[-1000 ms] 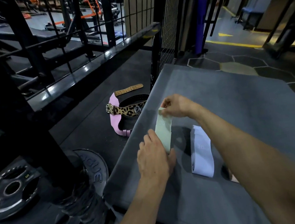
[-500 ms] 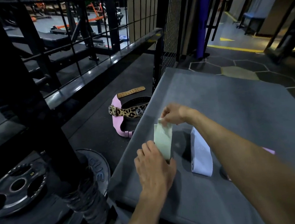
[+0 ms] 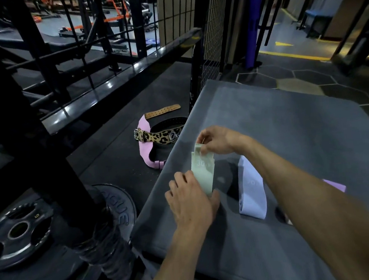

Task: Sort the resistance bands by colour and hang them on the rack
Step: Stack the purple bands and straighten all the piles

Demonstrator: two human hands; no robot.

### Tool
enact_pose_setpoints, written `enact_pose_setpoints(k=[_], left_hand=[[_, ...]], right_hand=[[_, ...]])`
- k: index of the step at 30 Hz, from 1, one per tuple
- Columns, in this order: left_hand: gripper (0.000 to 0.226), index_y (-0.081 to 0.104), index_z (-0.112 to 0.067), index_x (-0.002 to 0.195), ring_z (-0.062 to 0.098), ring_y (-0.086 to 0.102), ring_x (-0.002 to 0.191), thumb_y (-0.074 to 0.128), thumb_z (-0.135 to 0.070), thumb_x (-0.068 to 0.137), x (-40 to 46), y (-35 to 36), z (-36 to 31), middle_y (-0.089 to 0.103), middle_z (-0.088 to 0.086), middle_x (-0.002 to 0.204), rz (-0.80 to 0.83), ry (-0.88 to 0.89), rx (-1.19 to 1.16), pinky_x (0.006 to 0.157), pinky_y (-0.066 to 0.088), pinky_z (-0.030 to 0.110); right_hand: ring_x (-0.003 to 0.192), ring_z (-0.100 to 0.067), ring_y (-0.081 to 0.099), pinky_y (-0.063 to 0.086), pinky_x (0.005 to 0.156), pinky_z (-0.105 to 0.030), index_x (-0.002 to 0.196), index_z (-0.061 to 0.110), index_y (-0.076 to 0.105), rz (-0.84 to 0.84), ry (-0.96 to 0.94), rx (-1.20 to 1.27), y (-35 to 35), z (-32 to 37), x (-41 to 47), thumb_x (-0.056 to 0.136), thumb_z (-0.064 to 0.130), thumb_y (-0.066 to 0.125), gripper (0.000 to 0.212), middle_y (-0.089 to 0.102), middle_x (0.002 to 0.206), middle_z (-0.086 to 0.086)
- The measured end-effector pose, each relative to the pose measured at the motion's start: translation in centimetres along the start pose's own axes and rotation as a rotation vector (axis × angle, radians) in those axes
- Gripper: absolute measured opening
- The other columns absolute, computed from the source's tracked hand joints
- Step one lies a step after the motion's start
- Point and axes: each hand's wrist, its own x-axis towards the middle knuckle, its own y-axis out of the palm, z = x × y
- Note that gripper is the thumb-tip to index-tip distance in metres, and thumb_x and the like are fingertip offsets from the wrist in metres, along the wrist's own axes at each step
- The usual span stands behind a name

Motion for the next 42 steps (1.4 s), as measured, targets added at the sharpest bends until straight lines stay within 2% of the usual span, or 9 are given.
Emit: enact_pose_setpoints(k=[6, 9, 13, 19, 26, 32, 34, 38, 42], left_hand=[[0.070, 0.048, -0.025, 0.134, 0.023, 0.045, 0.121, 0.072, -0.051, 0.073, 0.9, -0.1, 0.5, 0.050, -0.004, 0.128, 0.135, -0.018, -0.188, 0.102, 0.034, 0.040], [0.074, 0.045, -0.026, 0.136, 0.022, 0.046, 0.120, 0.076, -0.046, 0.072, 1.0, -0.4, 0.5, 0.051, -0.004, 0.126, 0.132, -0.006, -0.203, 0.101, 0.034, 0.040], [0.081, 0.037, -0.027, 0.143, 0.021, 0.049, 0.119, 0.074, -0.042, 0.072, 0.6, -0.4, 0.1, 0.054, -0.006, 0.127, 0.096, 0.027, -0.216, 0.098, 0.037, 0.039], [0.067, 0.044, -0.027, 0.128, 0.022, 0.054, 0.108, 0.074, -0.041, 0.070, 0.5, 0.0, 0.1, 0.057, -0.007, 0.116, 0.071, 0.056, -0.218, 0.090, 0.044, 0.040], [0.059, 0.047, -0.023, 0.123, 0.023, 0.056, 0.108, 0.074, -0.043, 0.074, 0.2, -0.4, 0.0, 0.060, -0.007, 0.115, 0.051, 0.085, -0.165, 0.089, 0.044, 0.039], [0.047, 0.044, -0.023, 0.110, 0.024, 0.058, 0.101, 0.073, -0.047, 0.080, -0.2, -0.9, -0.3, 0.062, -0.004, 0.103, 0.004, 0.088, -0.131, 0.080, 0.046, 0.037], [0.044, 0.044, -0.023, 0.108, 0.023, 0.058, 0.100, 0.073, -0.044, 0.082, -0.3, -1.1, -0.4, 0.062, -0.004, 0.102, 0.018, 0.086, -0.159, 0.076, 0.048, 0.037], [0.041, 0.039, -0.024, 0.100, 0.025, 0.056, 0.099, 0.073, -0.038, 0.082, 0.0, -1.3, -0.4, 0.061, -0.002, 0.101, 0.055, 0.100, -0.147, 0.067, 0.043, 0.036], [0.043, 0.032, -0.024, 0.096, 0.025, 0.054, 0.098, 0.072, -0.031, 0.081, 0.8, -1.4, 0.1, 0.060, -0.001, 0.101, 0.078, 0.140, -0.092, 0.064, 0.037, 0.034]], right_hand=[[0.087, -0.017, 0.062, 0.050, 0.079, -0.028, 0.094, 0.021, 0.068, -0.025, 0.016, -0.073, 0.5, 0.2, 0.1, 0.086, 0.016, 0.071, 0.010, 0.068, 0.092, 0.002], [0.092, -0.021, 0.066, 0.056, 0.085, -0.034, 0.100, 0.012, 0.072, -0.029, 0.037, -0.073, 0.7, -0.3, 0.2, 0.084, 0.014, 0.071, 0.016, 0.072, 0.097, -0.004], [0.099, -0.023, 0.067, 0.056, 0.090, -0.039, 0.101, 0.014, 0.072, -0.032, 0.074, -0.039, 0.5, -0.9, 0.3, 0.083, 0.013, 0.074, 0.018, 0.073, 0.101, -0.005], [0.093, -0.016, 0.061, 0.050, 0.091, -0.034, 0.095, 0.019, 0.072, -0.002, 0.058, 0.112, -0.2, -0.9, -0.2, 0.087, 0.010, 0.071, 0.012, 0.069, 0.095, 0.001], [0.087, -0.019, 0.062, 0.051, 0.074, -0.030, 0.094, 0.012, 0.070, -0.056, 0.120, -0.022, 1.2, -1.6, 0.4, 0.080, 0.009, 0.069, 0.014, 0.068, 0.090, -0.003], [0.101, -0.030, 0.066, 0.056, 0.090, -0.038, 0.108, 0.007, 0.071, -0.032, 0.165, -0.128, 1.6, -1.2, 0.4, 0.084, 0.015, 0.061, 0.027, 0.072, 0.107, -0.012], [0.096, -0.028, 0.064, 0.055, 0.081, -0.034, 0.112, 0.006, 0.070, 0.019, 0.174, -0.183, 1.6, -0.7, 0.3, 0.089, 0.017, 0.057, 0.029, 0.070, 0.107, -0.010], [0.066, -0.027, 0.059, 0.050, 0.053, -0.027, 0.107, 0.006, 0.069, 0.074, 0.235, -0.144, 1.8, -0.6, 0.3, 0.089, 0.015, 0.047, 0.029, 0.068, 0.095, -0.017], [0.079, -0.028, 0.073, 0.062, 0.065, -0.034, 0.115, 0.009, 0.065, 0.067, 0.310, 0.015, 1.7, -0.9, 0.2, 0.093, 0.015, 0.049, 0.028, 0.070, 0.107, -0.016]])
